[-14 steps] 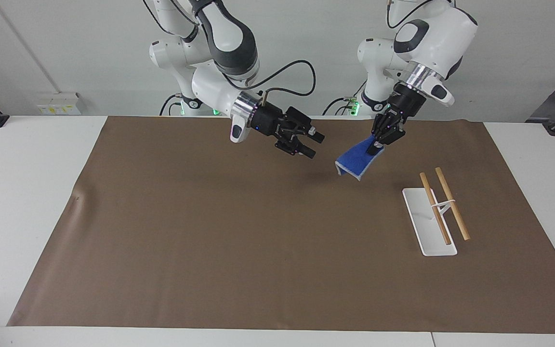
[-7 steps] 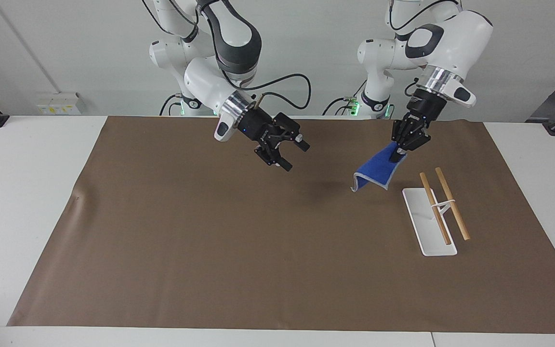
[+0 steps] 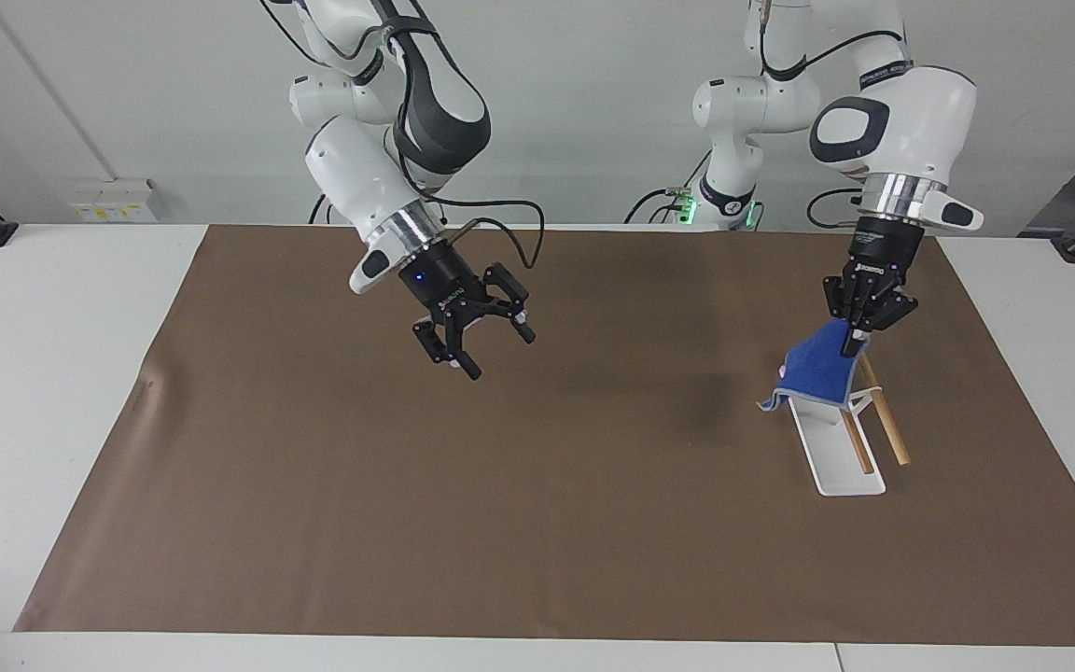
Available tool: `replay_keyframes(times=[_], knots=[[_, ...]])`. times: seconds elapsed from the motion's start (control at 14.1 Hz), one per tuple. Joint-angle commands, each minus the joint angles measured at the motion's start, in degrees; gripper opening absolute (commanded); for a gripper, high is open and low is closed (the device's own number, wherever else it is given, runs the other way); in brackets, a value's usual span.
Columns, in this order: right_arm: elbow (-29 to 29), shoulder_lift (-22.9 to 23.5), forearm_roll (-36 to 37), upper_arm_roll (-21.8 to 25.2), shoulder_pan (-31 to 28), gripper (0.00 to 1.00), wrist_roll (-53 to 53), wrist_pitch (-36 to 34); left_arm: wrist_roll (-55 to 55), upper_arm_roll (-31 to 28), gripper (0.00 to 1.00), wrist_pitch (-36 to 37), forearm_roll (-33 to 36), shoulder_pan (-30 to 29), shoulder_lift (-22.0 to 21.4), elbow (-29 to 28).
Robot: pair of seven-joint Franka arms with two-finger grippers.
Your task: Right arm passes towel to left arm to hang
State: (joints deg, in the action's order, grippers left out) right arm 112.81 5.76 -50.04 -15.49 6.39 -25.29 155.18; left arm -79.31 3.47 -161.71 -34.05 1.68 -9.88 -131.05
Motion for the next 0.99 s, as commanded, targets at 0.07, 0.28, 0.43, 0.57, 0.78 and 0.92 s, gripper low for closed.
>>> replay_keyframes(times=[0.07,0.28,0.43,0.57,0.78,0.92], knots=[[-0.3,-0.4,20.2,-0.1,-4.6,1.0,2.2,-8.7,-0.3,0.6,0.0,-4.0,0.6,-4.6,2.7,-0.2],[-1.4,-0.9,37.1,0.0,-5.8,1.0,7.6,-15.4,-1.5,0.6,0.0,-5.4,0.3,-8.0,4.9,-0.2],[-3.9,-1.7,46.3,0.1,-5.9,1.0,15.1,-22.0,-3.3,0.6,0.0,-6.5,0.3,-10.2,5.9,0.0],[-6.5,-2.4,52.5,0.1,-5.9,1.0,23.6,-27.7,-3.5,0.6,0.0,-6.5,0.3,-12.1,6.5,0.0],[-10.4,-2.9,53.3,0.2,-5.9,1.0,33.4,-34.8,-4.4,0.5,0.0,-6.6,0.2,-13.4,7.5,-0.3],[-12.9,-3.3,53.3,0.5,-5.9,1.0,38.2,-39.6,-6.6,0.5,0.0,-6.6,0.2,-14.2,7.9,-0.3]])
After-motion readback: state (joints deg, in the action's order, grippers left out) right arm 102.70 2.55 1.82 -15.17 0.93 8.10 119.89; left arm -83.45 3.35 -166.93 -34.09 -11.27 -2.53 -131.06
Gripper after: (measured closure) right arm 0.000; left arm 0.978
